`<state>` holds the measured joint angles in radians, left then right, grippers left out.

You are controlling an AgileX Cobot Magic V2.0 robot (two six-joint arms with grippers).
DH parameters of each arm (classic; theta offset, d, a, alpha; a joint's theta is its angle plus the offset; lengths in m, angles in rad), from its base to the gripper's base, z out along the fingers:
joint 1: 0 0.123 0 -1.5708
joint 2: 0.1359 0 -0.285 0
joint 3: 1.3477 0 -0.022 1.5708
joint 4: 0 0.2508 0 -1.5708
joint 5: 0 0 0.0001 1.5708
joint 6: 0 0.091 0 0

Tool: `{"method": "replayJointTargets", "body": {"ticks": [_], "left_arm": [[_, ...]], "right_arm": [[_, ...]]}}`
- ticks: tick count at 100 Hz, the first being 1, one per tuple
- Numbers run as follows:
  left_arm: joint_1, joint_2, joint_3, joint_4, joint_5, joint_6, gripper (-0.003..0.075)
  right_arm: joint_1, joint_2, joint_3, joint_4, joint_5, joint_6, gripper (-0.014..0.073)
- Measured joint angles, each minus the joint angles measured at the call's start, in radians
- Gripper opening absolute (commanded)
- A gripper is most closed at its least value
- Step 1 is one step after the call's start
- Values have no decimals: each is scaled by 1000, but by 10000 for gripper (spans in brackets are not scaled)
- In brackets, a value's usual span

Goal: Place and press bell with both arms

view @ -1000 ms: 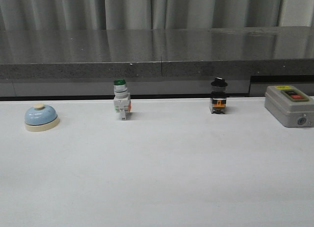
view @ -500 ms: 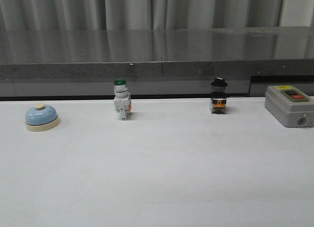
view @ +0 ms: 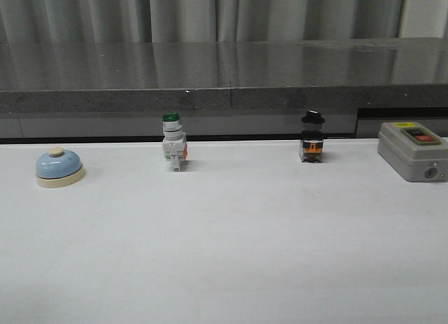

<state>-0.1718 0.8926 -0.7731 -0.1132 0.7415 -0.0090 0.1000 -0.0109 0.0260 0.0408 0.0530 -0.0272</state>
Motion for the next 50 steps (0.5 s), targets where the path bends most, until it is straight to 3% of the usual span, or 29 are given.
{"method": "replayJointTargets", "body": {"ticks": [9, 10, 23, 29, 33, 50], "left_arm": [[0, 26, 0, 0, -2, 0, 202], [0, 27, 0, 0, -3, 0, 253], [0, 32, -4, 0, -11, 0, 589], [0, 32, -6, 0, -17, 0, 704], [0, 32, -6, 0, -20, 0, 717], [0, 32, -9, 0, -27, 0, 646]], "right_arm": [[0, 0, 0, 0, 0, 0, -60], [0, 0, 0, 0, 0, 0, -60], [0, 0, 0, 0, 0, 0, -60], [0, 0, 0, 0, 0, 0, -60], [0, 0, 0, 0, 0, 0, -60], [0, 0, 0, 0, 0, 0, -60]]}}
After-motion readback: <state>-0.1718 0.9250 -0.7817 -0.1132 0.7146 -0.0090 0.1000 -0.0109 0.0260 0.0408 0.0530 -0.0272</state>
